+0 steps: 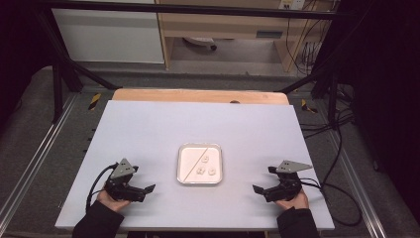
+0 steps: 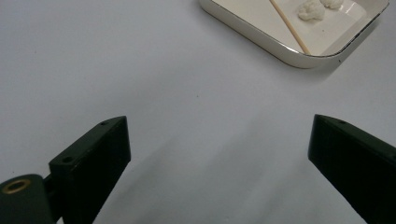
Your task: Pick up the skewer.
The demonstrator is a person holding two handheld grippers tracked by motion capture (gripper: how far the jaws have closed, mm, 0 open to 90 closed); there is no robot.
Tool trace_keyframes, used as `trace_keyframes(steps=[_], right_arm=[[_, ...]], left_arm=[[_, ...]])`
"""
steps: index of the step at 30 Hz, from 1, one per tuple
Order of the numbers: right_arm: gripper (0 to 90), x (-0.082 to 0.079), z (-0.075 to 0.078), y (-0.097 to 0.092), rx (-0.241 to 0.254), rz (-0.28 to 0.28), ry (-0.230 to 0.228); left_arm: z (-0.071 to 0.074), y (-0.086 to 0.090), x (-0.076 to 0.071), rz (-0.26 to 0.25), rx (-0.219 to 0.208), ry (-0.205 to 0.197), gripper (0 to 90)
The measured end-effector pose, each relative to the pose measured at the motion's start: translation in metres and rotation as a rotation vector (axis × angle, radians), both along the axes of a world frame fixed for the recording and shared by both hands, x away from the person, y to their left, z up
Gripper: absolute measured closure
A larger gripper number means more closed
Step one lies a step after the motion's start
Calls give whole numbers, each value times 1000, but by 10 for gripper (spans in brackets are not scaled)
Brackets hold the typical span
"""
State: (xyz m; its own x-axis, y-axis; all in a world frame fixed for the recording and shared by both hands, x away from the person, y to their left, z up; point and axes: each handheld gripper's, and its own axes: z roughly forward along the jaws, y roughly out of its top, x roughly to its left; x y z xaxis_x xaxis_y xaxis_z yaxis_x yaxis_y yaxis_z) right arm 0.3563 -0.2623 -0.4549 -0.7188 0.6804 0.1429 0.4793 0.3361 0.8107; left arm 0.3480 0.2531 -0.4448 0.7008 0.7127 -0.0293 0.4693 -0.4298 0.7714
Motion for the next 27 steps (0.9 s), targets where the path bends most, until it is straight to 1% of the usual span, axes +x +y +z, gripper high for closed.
trace_keyframes(steps=[3, 9, 14, 21, 27], right_arm=[[6, 0, 0, 0, -2, -2, 1], [7, 0, 0, 0, -4, 0, 4], [6, 0, 0, 0, -10, 0, 3], [6, 0, 0, 0, -7, -1, 3], [6, 0, 0, 0, -10, 0, 4]], left_arm=[[1, -3, 0, -3, 4, -1, 57], [6, -9, 0, -4, -3, -14, 57], [9, -14, 2, -5, 6, -6, 57], [15, -26, 4, -16, 28, -2, 57], [19, -38, 8, -5, 59, 4, 57]])
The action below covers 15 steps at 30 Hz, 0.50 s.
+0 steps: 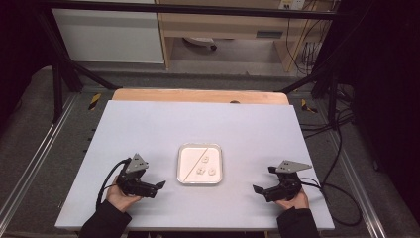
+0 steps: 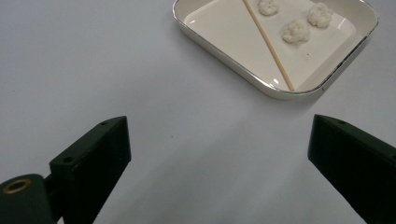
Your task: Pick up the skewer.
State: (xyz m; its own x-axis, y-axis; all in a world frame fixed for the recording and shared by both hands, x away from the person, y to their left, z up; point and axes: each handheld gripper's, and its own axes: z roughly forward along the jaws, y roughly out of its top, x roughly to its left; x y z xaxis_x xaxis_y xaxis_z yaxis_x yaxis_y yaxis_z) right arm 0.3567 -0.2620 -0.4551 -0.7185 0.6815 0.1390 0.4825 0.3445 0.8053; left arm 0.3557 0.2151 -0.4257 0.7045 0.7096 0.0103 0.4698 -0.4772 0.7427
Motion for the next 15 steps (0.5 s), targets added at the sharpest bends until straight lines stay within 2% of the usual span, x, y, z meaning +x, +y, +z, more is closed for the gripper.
trace_keyframes(steps=[6, 11, 15], right_arm=[[7, 0, 0, 0, -1, 0, 0], [7, 0, 0, 0, -3, -1, 1], [7, 0, -1, 0, -9, 0, 2]], left_arm=[[4, -17, 4, -7, 21, -1, 57], [5, -34, 9, -12, 55, 6, 57], [6, -45, 13, -11, 62, 3, 67]])
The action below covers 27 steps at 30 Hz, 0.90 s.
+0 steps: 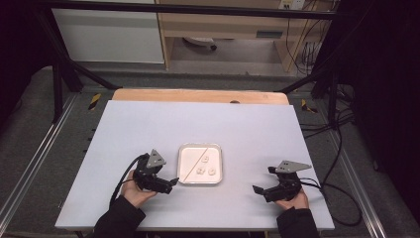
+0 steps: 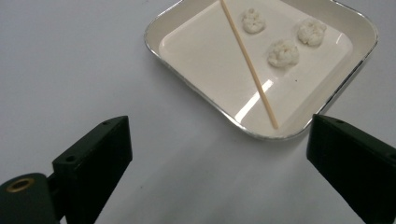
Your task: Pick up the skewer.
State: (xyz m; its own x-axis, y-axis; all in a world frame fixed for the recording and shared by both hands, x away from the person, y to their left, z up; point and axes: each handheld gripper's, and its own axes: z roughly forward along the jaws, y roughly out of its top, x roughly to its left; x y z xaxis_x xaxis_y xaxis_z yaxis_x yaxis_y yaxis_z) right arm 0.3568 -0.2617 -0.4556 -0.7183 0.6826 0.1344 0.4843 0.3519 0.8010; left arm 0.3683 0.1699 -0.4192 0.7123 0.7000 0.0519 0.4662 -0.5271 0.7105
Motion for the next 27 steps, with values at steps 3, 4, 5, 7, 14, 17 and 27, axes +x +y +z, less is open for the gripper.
trace_keyframes(steps=[3, 4, 5, 7, 14, 17, 27], right_arm=[[8, 0, 0, 0, 1, -1, -3], [8, 0, 0, 0, 1, -1, -3], [7, 0, 0, 0, 1, -1, -3], [8, 0, 0, 0, 1, 0, 0], [8, 0, 0, 0, 1, 1, -1], [8, 0, 0, 0, -2, 2, -1], [8, 0, 0, 0, 0, 2, -2]], left_arm=[[2, -8, 3, -1, 2, 7, 78], [2, -10, 4, -3, -1, 12, 83], [2, -13, 5, -5, 1, 16, 89], [3, -18, 8, -3, 2, 22, 109], [1, -35, 16, 15, 26, 45, 227], [0, -42, 17, 13, 41, 57, 292], [-8, -60, 21, 21, 60, 78, 485]])
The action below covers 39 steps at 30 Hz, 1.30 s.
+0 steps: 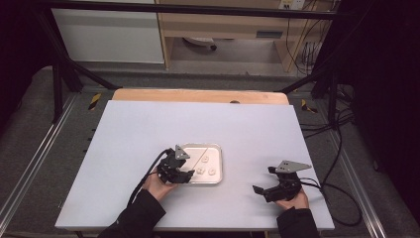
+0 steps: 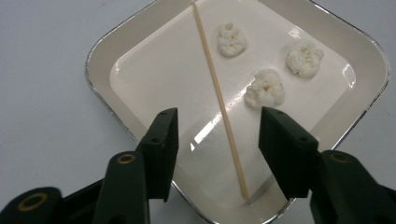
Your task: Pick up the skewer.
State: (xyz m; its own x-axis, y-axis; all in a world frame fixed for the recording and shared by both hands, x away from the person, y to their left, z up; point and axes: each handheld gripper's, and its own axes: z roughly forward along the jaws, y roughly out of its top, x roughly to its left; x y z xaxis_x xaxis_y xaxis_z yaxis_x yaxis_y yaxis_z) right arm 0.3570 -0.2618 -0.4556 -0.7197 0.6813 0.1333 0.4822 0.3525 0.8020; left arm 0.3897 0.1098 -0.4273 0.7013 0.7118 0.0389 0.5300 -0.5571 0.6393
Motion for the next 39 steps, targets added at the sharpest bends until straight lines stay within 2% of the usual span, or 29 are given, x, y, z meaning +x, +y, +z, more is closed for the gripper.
trace_keyframes(steps=[3, 16, 30, 39], right_arm=[[8, 0, 0, 0, 0, -1, -1], [8, 0, 0, 0, -1, 3, 0], [8, 0, 0, 0, -2, 5, 3], [8, 0, 0, 1, -1, 4, 8]], left_arm=[[-1, -4, 0, -3, -5, -1, 558], [-8, -13, 1, 22, 18, 13, 766], [-12, -19, -5, 99, 18, -26, 867], [-13, -18, -6, 124, -6, -23, 880]])
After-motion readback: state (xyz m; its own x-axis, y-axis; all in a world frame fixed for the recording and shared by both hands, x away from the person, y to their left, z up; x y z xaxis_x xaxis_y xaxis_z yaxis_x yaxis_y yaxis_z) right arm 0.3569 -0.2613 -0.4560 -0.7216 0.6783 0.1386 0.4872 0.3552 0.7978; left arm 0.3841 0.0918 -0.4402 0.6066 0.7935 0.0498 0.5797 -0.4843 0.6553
